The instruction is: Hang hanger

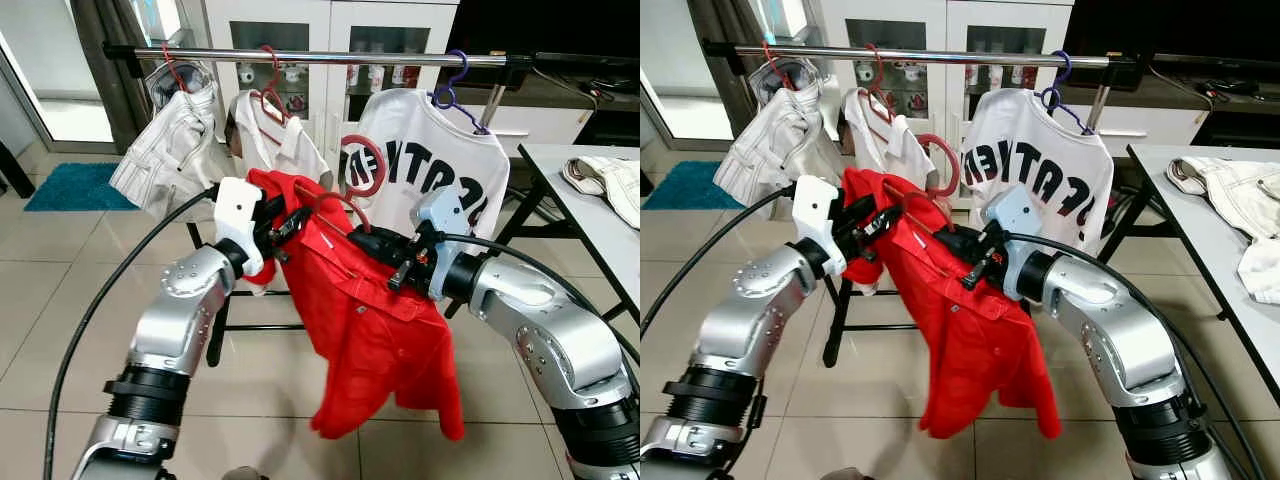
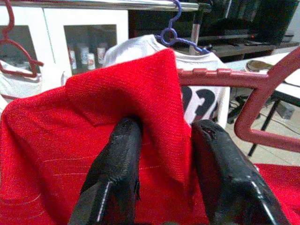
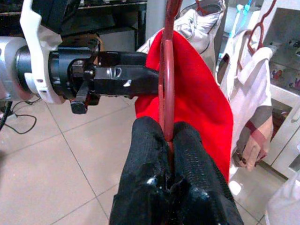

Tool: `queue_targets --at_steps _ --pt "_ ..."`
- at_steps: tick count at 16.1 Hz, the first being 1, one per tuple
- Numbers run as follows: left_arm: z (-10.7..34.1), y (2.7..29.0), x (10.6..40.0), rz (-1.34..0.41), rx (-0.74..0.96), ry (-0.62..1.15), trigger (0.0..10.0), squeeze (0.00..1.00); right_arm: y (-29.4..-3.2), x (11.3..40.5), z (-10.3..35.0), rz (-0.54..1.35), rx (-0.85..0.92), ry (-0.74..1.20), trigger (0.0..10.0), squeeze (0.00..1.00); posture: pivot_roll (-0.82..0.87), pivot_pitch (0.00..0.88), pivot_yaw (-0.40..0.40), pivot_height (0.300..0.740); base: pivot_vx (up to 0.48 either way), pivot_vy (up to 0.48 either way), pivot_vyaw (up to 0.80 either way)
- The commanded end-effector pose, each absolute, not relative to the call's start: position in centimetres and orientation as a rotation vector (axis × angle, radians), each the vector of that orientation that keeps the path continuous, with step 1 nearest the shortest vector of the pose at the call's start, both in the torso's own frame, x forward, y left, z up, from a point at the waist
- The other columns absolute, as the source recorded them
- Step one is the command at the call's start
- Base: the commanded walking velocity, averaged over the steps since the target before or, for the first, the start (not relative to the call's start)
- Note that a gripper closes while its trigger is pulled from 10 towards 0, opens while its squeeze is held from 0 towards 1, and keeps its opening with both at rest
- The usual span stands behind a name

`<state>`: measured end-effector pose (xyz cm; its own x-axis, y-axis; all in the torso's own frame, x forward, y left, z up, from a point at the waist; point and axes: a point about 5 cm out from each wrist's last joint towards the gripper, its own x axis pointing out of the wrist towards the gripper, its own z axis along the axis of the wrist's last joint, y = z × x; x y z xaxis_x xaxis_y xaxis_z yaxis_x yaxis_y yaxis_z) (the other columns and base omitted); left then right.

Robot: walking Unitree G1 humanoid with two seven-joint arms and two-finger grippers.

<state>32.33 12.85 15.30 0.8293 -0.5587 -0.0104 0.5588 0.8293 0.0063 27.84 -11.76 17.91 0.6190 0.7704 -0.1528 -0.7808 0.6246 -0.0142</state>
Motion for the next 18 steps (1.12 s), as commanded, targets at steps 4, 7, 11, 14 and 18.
queue_targets --at_steps 4,7,11,14,18 --pt "15.4 12.6 32.5 -0.566 0.028 -0.008 0.0 0.00 -11.7 27.7 18.6 0.891 -0.082 0.111 10.0 0.00 0.01 0.000 0.029 0.740 0.000 0.000 0.00" --pt "15.2 12.5 32.5 -0.528 -0.014 -0.007 0.0 0.00 -11.7 27.7 18.5 0.884 -0.079 0.115 10.0 0.00 0.00 0.000 0.033 0.740 0.000 0.000 0.00" --pt "15.2 11.8 32.0 -0.546 -0.041 -0.023 0.0 0.00 -12.2 27.6 18.0 0.853 -0.085 0.145 10.0 0.00 0.00 0.000 0.040 0.740 0.000 0.000 0.00" --pt "16.2 12.4 31.7 -0.499 -0.027 -0.093 0.0 0.00 -12.7 27.8 16.9 0.792 -0.081 0.215 10.0 0.00 -0.01 0.000 0.041 0.740 0.000 0.000 0.00" --pt "17.9 13.2 31.3 -0.475 0.052 -0.184 0.0 0.00 -14.5 28.4 14.5 0.644 -0.126 0.359 10.0 0.00 0.00 0.000 0.032 0.740 0.000 0.000 0.00"
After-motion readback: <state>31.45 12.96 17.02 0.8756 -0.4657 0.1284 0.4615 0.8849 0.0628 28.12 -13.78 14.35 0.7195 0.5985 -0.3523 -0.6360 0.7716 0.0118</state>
